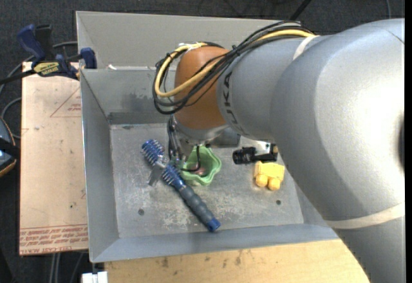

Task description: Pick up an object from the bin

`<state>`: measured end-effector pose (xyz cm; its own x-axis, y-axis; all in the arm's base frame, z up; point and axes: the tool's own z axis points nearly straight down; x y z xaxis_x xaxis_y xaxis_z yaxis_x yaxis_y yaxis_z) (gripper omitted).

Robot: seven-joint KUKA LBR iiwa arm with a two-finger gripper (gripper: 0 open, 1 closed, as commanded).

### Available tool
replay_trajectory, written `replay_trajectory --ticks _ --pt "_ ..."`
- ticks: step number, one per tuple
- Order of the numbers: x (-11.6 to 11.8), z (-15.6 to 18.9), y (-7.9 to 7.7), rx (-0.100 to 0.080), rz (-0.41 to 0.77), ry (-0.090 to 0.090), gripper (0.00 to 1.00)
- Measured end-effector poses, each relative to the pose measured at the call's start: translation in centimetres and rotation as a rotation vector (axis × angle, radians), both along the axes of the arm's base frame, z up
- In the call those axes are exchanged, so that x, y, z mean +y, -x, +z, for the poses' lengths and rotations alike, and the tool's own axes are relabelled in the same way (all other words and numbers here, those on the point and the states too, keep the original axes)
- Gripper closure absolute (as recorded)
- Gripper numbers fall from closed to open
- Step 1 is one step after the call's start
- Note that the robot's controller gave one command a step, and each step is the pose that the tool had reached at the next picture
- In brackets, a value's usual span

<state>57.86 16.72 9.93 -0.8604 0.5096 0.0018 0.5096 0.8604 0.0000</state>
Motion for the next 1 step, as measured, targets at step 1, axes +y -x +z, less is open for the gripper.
replay_trajectory --ticks 1 --pt "-0.2 -2.61 -0.75 -0.007 -0.022 -0.003 0.0"
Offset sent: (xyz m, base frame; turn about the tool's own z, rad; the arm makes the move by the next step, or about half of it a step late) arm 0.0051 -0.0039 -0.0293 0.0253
